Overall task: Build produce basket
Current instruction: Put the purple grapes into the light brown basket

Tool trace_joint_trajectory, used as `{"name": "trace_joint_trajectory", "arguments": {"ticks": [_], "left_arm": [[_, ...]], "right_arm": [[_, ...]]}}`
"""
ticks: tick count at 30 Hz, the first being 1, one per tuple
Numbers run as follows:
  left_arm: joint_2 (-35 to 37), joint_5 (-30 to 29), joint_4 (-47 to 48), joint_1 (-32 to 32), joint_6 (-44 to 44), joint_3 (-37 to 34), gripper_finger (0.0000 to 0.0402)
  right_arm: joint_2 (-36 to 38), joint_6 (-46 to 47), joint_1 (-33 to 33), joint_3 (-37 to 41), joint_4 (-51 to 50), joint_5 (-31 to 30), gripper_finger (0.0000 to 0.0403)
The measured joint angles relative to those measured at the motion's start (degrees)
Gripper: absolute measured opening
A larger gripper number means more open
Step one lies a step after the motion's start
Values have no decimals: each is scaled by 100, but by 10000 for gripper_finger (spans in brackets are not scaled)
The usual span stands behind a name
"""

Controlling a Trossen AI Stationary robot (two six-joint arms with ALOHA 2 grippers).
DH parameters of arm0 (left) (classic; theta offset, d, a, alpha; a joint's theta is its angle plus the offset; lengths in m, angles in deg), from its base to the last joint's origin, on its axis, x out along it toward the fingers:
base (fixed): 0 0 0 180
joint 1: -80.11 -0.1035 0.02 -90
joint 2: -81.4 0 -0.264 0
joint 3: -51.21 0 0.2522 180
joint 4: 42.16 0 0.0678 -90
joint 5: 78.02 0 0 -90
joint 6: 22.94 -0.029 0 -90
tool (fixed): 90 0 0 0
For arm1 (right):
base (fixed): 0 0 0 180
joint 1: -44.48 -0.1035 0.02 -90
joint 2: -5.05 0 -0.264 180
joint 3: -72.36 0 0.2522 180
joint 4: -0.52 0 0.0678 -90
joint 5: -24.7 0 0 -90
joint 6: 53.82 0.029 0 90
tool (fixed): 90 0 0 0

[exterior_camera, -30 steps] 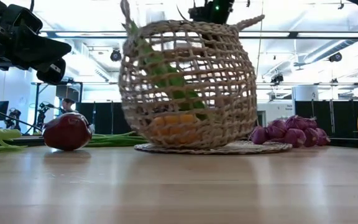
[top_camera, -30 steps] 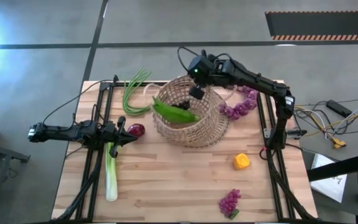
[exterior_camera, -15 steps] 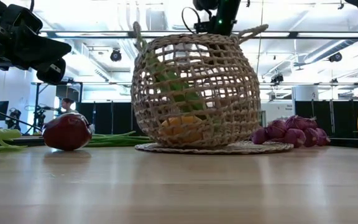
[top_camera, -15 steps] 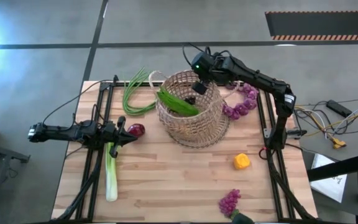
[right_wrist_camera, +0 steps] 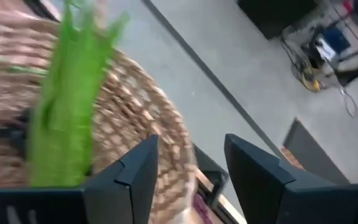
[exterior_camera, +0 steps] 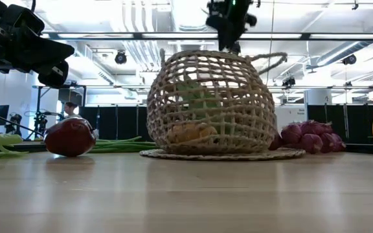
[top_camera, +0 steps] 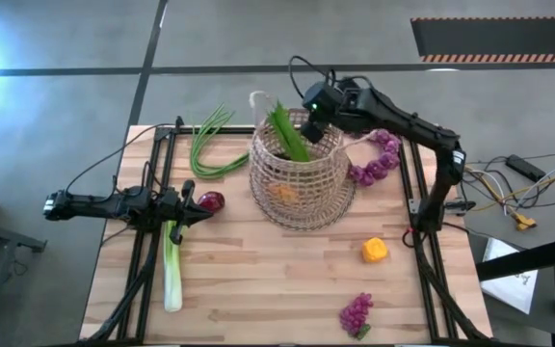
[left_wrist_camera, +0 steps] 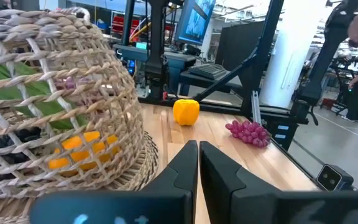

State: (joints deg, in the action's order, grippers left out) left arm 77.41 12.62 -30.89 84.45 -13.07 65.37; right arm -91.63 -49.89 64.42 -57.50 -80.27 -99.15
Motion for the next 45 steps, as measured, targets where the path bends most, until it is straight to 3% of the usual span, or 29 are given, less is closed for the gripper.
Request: {"name": "trace_joint_trajectory", "arguments": {"ticks": [7, 12, 18, 25, 32, 39, 45], "left_arm": [[0, 1, -2, 2, 1, 0, 0], [0, 2, -2, 0, 2, 0, 0], [0, 2, -2, 1, 1, 0, 0], [0, 0, -2, 1, 1, 0, 0], [-4, 1, -1, 1, 2, 0, 0], [-11, 2, -4, 2, 0, 0, 0], [-11, 0, -2, 0, 1, 0, 0]], "right_arm": [[286, 247, -1690, 122, -4, -48, 154], [283, 614, -3259, 418, 2, -585, 133], [283, 1742, -4874, 970, 27, -1244, 113], [283, 3385, -6173, 1823, 345, -1237, 95], [283, 4880, -6997, 2551, 344, -526, 79], [283, 6601, -7234, 2933, 256, 654, 69], [283, 7784, -7258, 3323, 260, 1484, 104]]}}
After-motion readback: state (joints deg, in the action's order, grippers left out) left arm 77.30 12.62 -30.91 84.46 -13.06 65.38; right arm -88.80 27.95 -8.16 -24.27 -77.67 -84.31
